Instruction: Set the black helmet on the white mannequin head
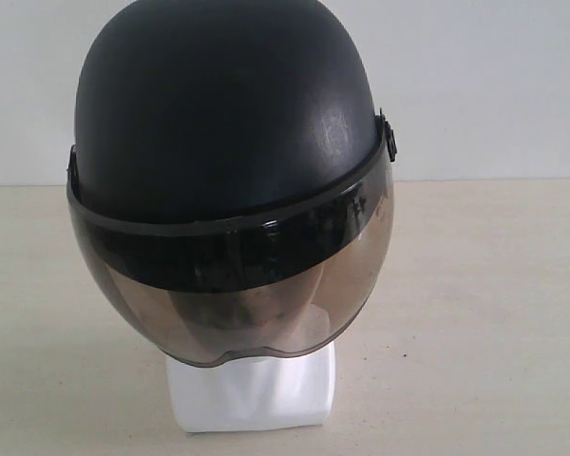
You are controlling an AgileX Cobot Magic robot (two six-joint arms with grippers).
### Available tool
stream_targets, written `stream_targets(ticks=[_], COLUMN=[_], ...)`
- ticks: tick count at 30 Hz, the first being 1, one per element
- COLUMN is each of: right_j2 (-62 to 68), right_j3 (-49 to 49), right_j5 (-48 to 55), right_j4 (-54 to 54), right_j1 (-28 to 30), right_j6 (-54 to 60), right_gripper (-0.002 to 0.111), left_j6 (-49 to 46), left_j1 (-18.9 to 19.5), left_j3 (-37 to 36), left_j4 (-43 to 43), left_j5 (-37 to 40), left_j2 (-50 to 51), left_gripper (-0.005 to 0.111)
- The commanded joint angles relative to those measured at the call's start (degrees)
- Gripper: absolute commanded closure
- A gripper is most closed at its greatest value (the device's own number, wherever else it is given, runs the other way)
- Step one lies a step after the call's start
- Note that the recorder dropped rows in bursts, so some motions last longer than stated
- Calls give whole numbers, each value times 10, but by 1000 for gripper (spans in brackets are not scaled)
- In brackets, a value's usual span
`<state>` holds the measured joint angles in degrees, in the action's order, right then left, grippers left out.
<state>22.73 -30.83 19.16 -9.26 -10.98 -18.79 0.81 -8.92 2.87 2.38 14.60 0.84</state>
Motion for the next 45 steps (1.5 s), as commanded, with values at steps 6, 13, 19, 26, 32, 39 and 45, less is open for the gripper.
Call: stream_targets(ticks=[6,13,19,26,32,39,45], right_j2=[-3,-3,-3,-9,-88,-191,-227], right_j3=[0,0,0,0,53,186,256], right_j5=[-8,-8,-8,-4,6,4,-46], right_j4=[-3,-3,-3,-68,-189,-200,-240], right_j1=[2,2,2,7,54,54,54], right_j6=[-1,-1,-1,4,9,9,-43], right_gripper=[106,106,106,106,106,106,106], left_j6=[-52,-55,-55,-55,-55,-55,-55], left_j1=[38,38,38,38,38,38,38], left_j3=[-29,-29,-29,-29,-29,-29,-29], left_j4=[27,27,27,27,27,27,27], left_j5=[26,27,27,27,27,27,27], left_j2=[-8,-8,-8,-8,-8,-8,-8], left_gripper=[102,102,102,102,102,102,102])
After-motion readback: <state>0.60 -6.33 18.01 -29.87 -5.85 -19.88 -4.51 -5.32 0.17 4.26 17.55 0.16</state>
